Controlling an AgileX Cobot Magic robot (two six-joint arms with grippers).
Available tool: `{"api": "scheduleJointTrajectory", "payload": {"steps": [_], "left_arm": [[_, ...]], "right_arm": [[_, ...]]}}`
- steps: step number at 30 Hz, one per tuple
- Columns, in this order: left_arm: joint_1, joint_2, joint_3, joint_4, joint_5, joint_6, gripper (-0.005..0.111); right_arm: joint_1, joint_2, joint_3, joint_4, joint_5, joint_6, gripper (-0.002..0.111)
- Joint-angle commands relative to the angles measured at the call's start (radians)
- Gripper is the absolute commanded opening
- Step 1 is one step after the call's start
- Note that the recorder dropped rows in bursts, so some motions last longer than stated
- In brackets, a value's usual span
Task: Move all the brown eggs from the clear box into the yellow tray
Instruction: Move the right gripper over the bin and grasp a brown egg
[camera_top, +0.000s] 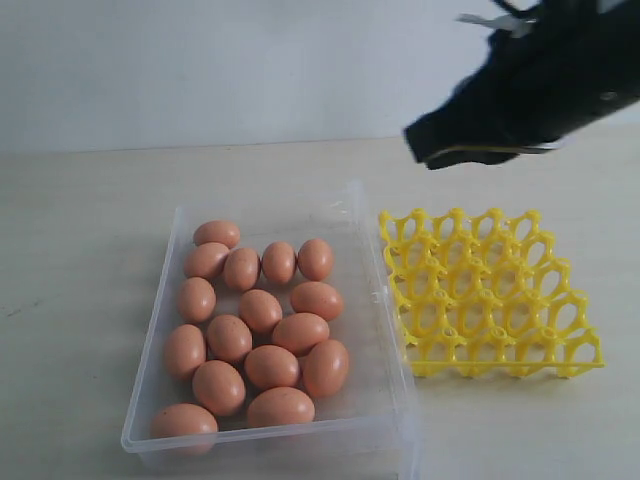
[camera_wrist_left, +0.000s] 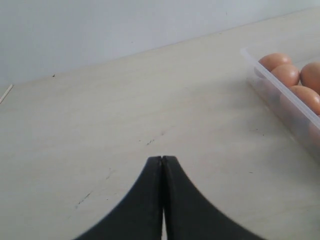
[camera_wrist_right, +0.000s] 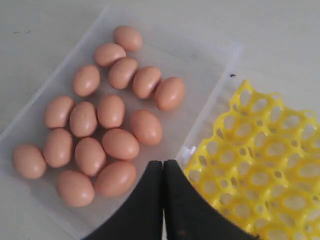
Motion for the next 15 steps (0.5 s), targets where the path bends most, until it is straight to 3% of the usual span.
{"api": "scheduleJointTrajectory", "payload": {"steps": [1,5,8,13,15], "left_arm": [[-0.003,-0.006,-0.004,-0.004,-0.007,0.0,0.0],[-0.003,-0.006,-0.004,-0.004,-0.007,0.0,0.0],[-0.003,-0.006,-0.004,-0.004,-0.007,0.0,0.0],[-0.003,-0.006,-0.004,-0.004,-0.007,0.0,0.0],[-0.003,-0.006,-0.004,-0.004,-0.007,0.0,0.0]], "right_arm": [[0.067,0.196,-0.154,-0.101,-0.009,0.172,0.0],[0.084,0.351,-0.282,-0.072,0.043,0.225,0.009],[0.084,0.448,-0.359,0.015,0.05,0.277,0.023],[0.084,0.587,-0.467,0.028,0.062,0.354,0.055],[0.084,0.637,-0.516,0.009,0.108,0.363,0.06]]}}
